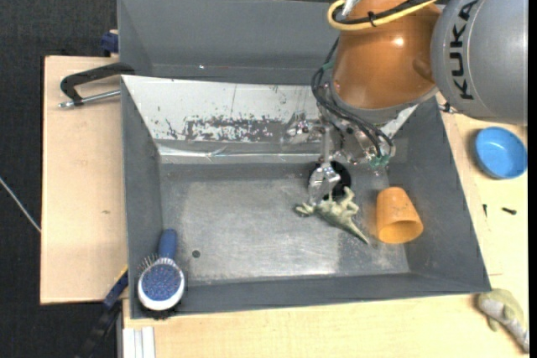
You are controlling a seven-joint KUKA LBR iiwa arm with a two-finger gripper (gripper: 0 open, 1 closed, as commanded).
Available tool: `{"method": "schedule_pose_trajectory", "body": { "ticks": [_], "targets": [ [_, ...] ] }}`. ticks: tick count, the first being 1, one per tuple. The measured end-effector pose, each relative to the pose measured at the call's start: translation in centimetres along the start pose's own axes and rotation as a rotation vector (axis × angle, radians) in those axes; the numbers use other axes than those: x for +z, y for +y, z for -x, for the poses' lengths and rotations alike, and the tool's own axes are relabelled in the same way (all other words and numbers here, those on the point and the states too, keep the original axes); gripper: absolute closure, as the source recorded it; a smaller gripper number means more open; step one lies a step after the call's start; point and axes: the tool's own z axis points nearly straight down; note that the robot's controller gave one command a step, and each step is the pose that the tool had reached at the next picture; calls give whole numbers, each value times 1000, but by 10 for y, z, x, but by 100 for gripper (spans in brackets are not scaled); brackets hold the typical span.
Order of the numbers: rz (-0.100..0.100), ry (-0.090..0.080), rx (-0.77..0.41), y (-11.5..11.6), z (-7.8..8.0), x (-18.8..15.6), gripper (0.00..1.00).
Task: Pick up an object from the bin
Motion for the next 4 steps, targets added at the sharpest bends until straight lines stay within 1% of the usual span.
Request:
{"method": "schedule_pose_trajectory", "body": {
  "ticks": [1,2,3,4],
  "targets": [
    [9,12,-94,-50,12,125,0],
    [3,10,128,-108,-15,103,0],
    [3,7,127,-108,-14,101,100],
    [5,11,126,-107,-14,103,0]
  ]
}}
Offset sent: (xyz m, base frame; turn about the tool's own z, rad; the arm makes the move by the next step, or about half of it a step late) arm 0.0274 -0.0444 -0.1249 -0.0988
